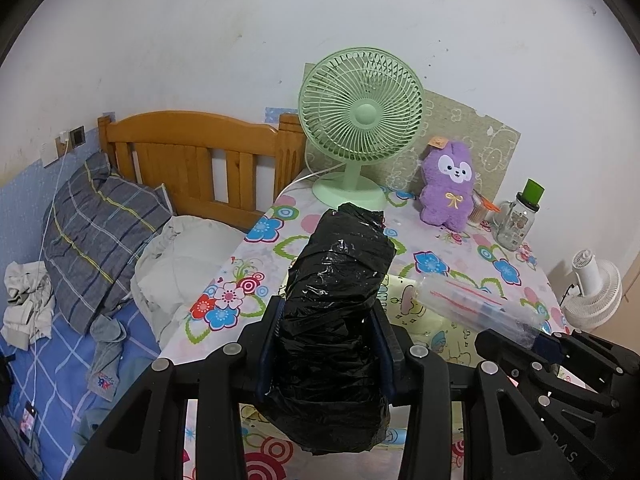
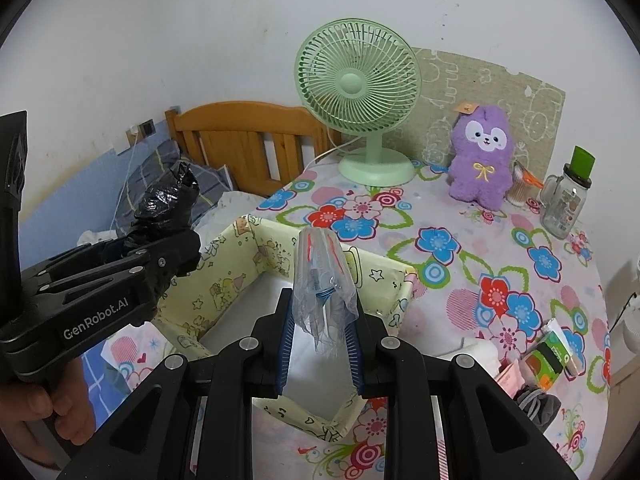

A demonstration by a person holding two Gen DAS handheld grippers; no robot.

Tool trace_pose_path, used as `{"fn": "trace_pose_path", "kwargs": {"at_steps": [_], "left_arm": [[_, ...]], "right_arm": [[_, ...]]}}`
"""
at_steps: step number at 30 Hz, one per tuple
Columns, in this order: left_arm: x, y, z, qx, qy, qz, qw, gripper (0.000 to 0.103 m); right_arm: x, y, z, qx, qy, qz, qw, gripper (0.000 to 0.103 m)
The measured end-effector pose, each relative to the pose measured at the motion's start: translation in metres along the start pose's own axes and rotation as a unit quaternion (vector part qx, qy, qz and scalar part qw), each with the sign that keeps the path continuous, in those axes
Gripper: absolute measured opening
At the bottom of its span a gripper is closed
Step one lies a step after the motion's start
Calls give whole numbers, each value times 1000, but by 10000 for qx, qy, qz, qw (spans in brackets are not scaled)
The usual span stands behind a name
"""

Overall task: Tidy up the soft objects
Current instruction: 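Open both grippers to drop the bundle and clear bag into the box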

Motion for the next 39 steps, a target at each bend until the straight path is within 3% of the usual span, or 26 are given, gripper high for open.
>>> {"fn": "trace_pose_path", "kwargs": {"at_steps": [7, 8, 10, 15, 24, 39], "left_arm": [[0, 3, -3, -25, 36, 48, 10000, 45], [0, 3, -3, -30, 50, 44, 10000, 47], [0, 3, -3, -43, 62, 43, 10000, 59], [2, 3, 2, -38, -46, 55, 10000, 69], [3, -2, 6, -50, -66, 40, 10000, 70], [-2, -58, 13, -244, -84, -354, 9990, 75]], "right_arm": [[-1, 2, -6, -46, 69, 84, 9999, 27], [-1, 3, -6, -61, 67, 94, 9999, 30], [-2, 2, -8, -122, 104, 106, 9998, 36], [-3, 0, -7, -132, 98, 57, 9998, 46], [-3, -7, 2, -188, 48, -32, 9998, 46], [-20, -58, 39, -523, -125, -313, 9981, 46]]}}
Point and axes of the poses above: each gripper's, at about its wrist camera, not at the fingertips, and z roughly against the way its jaws point, y to its left, x to its top, the point moved 9 cm from there along -z, roughly the way its jaws point, and after that the axes turned 9 degrees about -x, right-handed, at the moved point
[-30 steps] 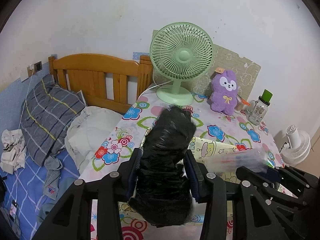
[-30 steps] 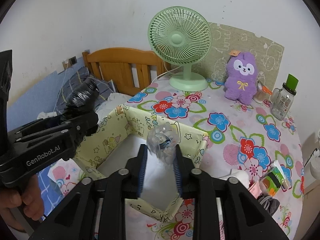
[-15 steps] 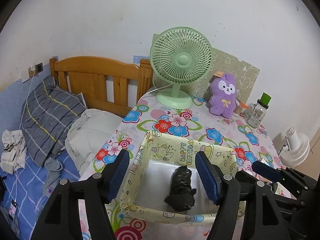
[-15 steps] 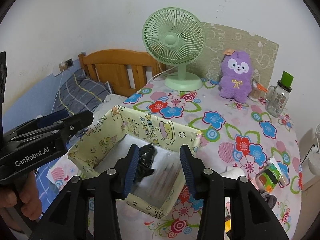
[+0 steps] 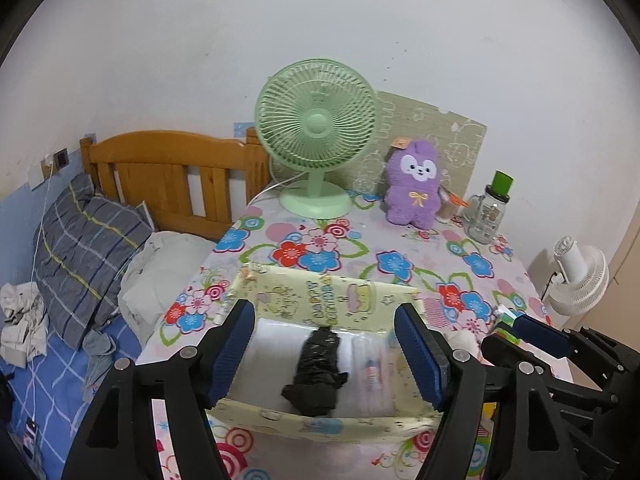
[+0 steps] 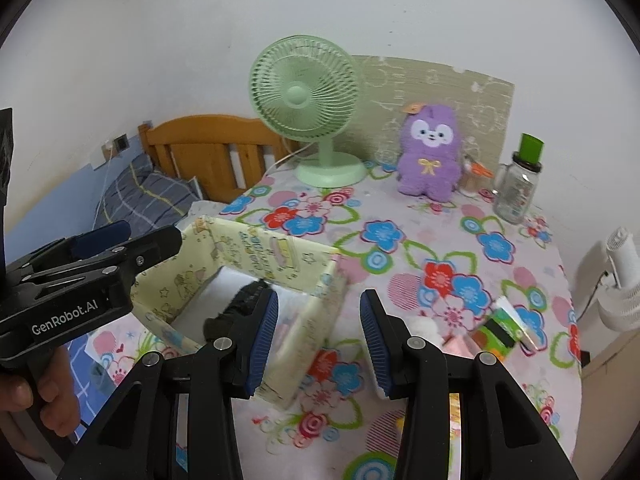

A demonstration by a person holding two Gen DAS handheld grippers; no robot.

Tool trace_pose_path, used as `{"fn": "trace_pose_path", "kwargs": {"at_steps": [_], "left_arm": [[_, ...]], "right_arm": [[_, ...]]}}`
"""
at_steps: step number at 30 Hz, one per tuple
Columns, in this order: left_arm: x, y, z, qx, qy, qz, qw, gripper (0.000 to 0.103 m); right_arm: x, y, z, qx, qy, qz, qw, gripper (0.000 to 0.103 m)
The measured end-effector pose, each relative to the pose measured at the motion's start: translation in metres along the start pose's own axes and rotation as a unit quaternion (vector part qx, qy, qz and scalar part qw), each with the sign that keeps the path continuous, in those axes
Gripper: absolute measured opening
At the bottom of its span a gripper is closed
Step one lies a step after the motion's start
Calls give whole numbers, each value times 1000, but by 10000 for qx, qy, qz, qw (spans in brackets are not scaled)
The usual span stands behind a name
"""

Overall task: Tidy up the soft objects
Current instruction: 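Open both grippers to drop the bundle and clear bag into the box, then move both grippers back toward the remaining items on the tablecloth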

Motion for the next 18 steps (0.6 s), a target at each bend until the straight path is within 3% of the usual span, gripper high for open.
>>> {"fn": "trace_pose_path", "kwargs": {"at_steps": [18], "left_arm": [[-6, -77, -5, -298, 96, -523, 9981, 76]], "right_arm": [[-19, -72, 33, -329, -129, -519, 9980, 46]]}}
Point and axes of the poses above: each gripper's, at about its wrist camera, not at the fingertips, and z roughly against the way its jaws point, y to its left, x to its top, the point moved 9 cm from there along -z, roughly the way its jaws point, and after that the axes turned 9 degrees about -x, right-handed, at the moved point
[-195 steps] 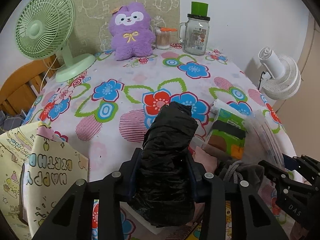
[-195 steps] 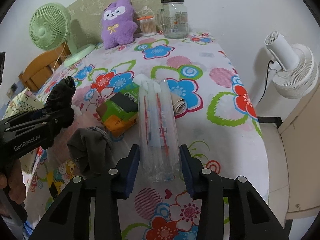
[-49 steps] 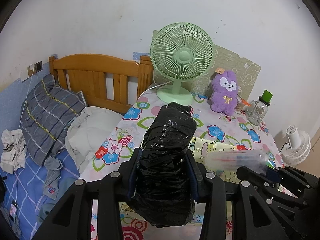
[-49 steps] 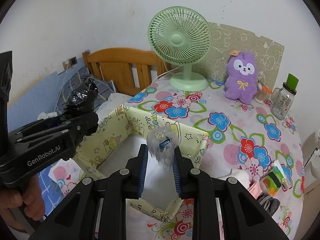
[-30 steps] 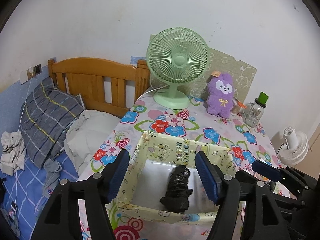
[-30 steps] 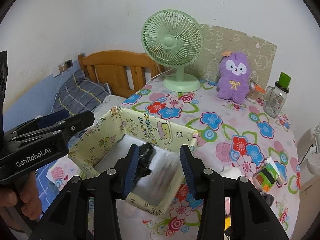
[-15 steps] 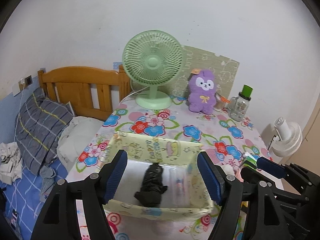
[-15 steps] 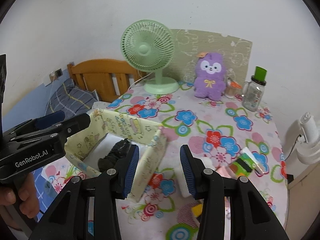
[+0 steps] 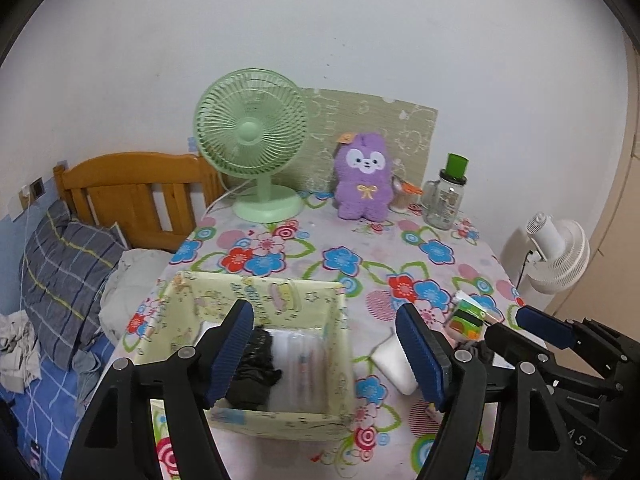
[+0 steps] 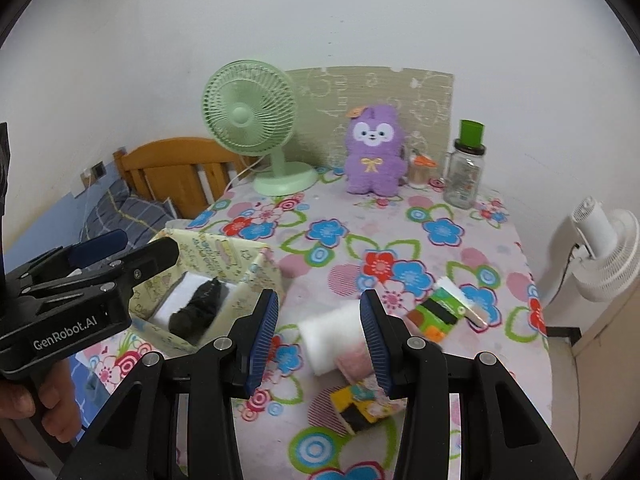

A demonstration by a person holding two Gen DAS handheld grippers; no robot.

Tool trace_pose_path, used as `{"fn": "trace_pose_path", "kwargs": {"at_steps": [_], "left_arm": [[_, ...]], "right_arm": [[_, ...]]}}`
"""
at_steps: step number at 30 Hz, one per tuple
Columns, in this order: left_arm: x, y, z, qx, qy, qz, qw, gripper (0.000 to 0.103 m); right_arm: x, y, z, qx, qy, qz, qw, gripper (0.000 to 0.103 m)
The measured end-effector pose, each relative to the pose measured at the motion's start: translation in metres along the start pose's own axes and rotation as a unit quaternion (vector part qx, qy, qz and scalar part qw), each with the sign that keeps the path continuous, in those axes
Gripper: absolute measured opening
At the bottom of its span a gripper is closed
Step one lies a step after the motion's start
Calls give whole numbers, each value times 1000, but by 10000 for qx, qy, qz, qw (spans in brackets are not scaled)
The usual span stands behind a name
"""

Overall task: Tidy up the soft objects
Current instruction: 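Move both grippers back toward the remaining items on the tablecloth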

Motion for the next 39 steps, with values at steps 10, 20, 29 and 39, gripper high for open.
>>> {"fn": "trace_pose_path", "kwargs": {"at_steps": [10, 20, 29, 39], "left_arm": [[-6, -44, -14, -184, 146, -282, 9993, 76], [-22, -74, -33, -323, 396, -427, 9978, 76], [-36, -98, -53, -478, 666, -626, 9947, 76], [-61, -111, -73, -571, 1033, -711, 9905, 76]], "right_arm": [[-12, -46, 7, -171, 25, -303, 9994, 46], [-30, -78, 6, -281, 131, -522, 9982, 46], [-46, -101, -2, -427, 339, -678, 9962, 46], [-62, -119, -13, -487, 536, -843, 9938, 46]]}}
Point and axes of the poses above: each gripper's, at about its wrist camera, not at the fingertips, and z roughly against the way its jaws point, y to its left, x to its top, the point moved 9 cm from there along -z, roughly the way its jaws point, and after that the axes turned 9 degrees about -x, right-handed, at the moved point
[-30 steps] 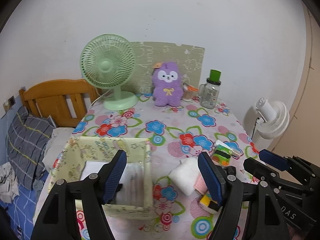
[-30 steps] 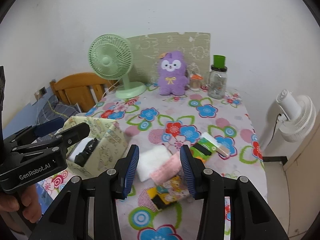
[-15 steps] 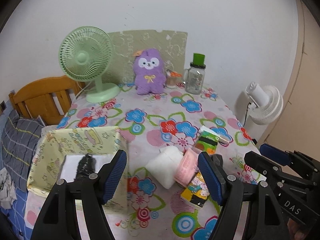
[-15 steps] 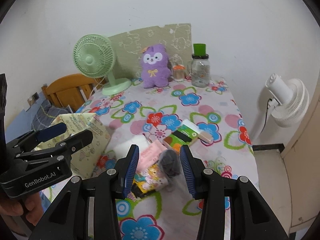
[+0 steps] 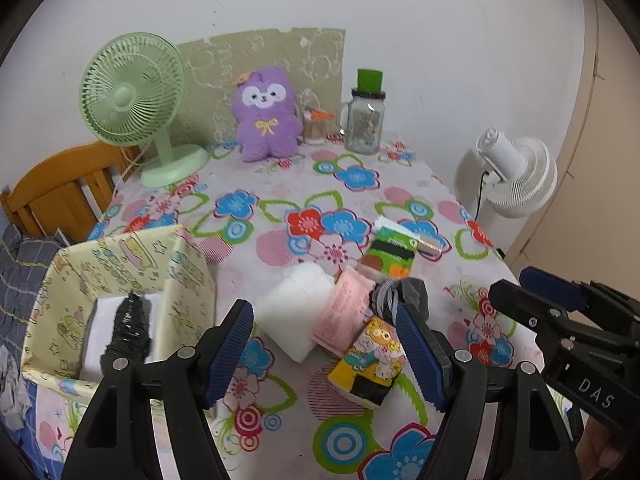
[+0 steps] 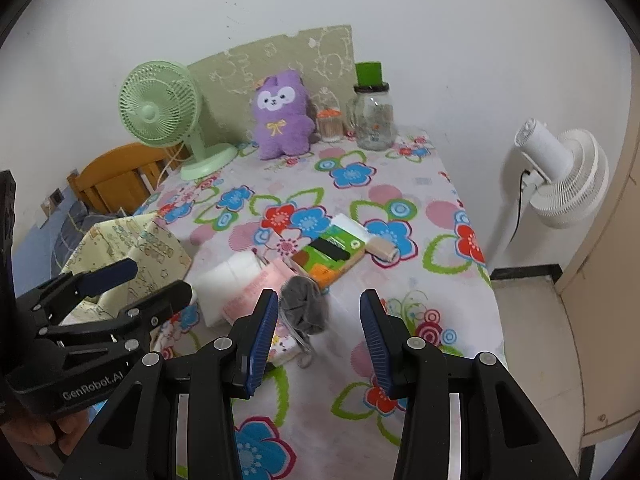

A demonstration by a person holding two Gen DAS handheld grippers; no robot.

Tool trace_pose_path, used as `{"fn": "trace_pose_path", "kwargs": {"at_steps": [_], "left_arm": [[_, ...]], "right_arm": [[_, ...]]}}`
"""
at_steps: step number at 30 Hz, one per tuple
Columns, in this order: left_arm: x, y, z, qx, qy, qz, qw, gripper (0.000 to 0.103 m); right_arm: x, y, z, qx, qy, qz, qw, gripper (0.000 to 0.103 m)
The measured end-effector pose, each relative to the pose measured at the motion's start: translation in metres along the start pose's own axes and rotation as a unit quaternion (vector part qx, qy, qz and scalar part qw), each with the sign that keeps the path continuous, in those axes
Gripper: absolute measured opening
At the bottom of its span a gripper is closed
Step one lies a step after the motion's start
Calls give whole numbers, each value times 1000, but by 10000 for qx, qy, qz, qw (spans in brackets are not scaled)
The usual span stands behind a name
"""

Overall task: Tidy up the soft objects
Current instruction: 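Move both grippers back toward the remaining items on the tablecloth, then grasp the yellow cartoon packet with the left gripper while the right grasps the grey sock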

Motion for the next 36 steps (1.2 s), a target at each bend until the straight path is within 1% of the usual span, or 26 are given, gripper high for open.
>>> {"fn": "trace_pose_path", "kwargs": {"at_steps": [7, 13, 25, 36], "left_arm": [[-12, -10, -24, -44, 328, -128, 9994, 76], [-21, -13, -39, -83, 524, -158, 9985, 76], [-37, -26, -61, -242, 888, -258, 9954, 76], [-50, -26, -79, -252, 1200, -353, 9918, 78]], "right_arm": [[-9, -7, -16, -17, 185, -29, 9998, 46], [-14, -11, -29, -23, 321, -51, 9995, 46], [-20, -15, -42, 12, 458, -92, 9989, 46], [-24, -9, -61, 82, 626, -6, 9980, 46]]}}
Point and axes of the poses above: each gripper's, at about its wrist camera, not at the fingertips, and z roughly against the way its jaws point, y to its left, x to its top, the point moved 9 cm from there along -z, roughly the way its jaws point, and after that the axes turned 9 degrees about -x, right-handed, at the moved point
